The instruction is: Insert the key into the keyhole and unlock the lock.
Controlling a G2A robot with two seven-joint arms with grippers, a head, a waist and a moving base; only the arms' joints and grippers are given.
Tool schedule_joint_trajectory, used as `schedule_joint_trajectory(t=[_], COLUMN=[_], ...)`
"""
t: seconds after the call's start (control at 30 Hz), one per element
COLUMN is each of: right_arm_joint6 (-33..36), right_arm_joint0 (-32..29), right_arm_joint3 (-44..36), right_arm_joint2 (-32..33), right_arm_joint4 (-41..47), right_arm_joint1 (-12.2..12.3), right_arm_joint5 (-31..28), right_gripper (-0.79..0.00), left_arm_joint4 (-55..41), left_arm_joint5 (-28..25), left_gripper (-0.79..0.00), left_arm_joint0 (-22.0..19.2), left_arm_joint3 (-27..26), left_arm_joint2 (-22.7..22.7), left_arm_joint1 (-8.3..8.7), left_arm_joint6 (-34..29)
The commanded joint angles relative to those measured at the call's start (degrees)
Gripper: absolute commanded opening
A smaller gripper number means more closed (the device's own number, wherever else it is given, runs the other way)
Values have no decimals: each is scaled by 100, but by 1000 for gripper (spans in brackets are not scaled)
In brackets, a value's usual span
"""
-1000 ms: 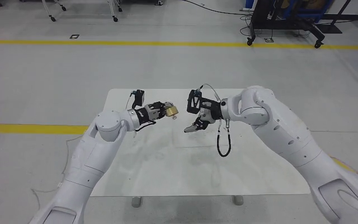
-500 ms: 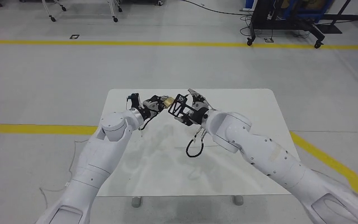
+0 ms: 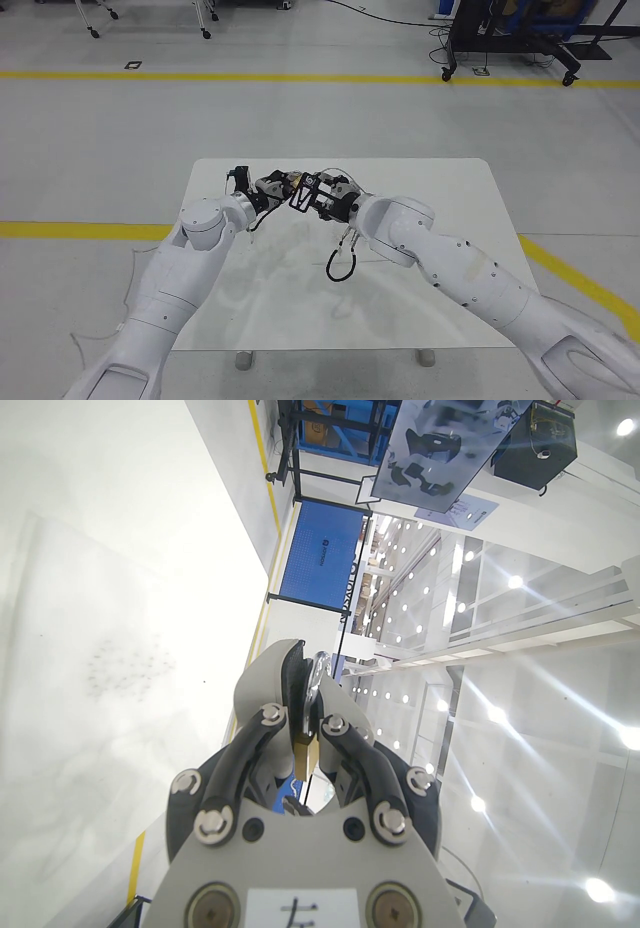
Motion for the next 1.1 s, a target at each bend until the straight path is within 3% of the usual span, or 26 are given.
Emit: schedule_joint_trajectory(t=[0.0, 0.3, 0.33, 0.47, 0.8, 1.07], right_arm_joint6=[42, 92, 104, 105, -53, -824], right_arm_joint0=[19, -19, -23, -60, -232, -548], right_arm_joint3=[45, 143, 157, 175, 306, 723], right_arm_joint2=[-23, -43, -39, 9, 274, 1022], right_arm_joint4=[-60, -241, -259, -320, 2, 1892], right_arm_joint1=[-41, -187, -200, -249, -325, -334], right_arm_joint5=[29, -27, -33, -2, -175, -593], right_gripper=[-431, -502, -529, -785, -785, -785], left_arm_joint4=[14, 88, 92, 115, 178, 365], left_arm_joint5=[10, 66, 65, 73, 49, -108], left_gripper=[-785, -785, -785, -785, -785, -785], left_arm_joint0=[7, -12, -14, -20, 6, 28], left_arm_joint3=[-1, 6, 9, 17, -17, -51], left_arm_joint2=[0, -19, -20, -23, -60, -80], left_arm_joint1=[-3, -15, -17, -26, -32, -20], left_arm_joint6=[-9, -65, -69, -74, -154, -310])
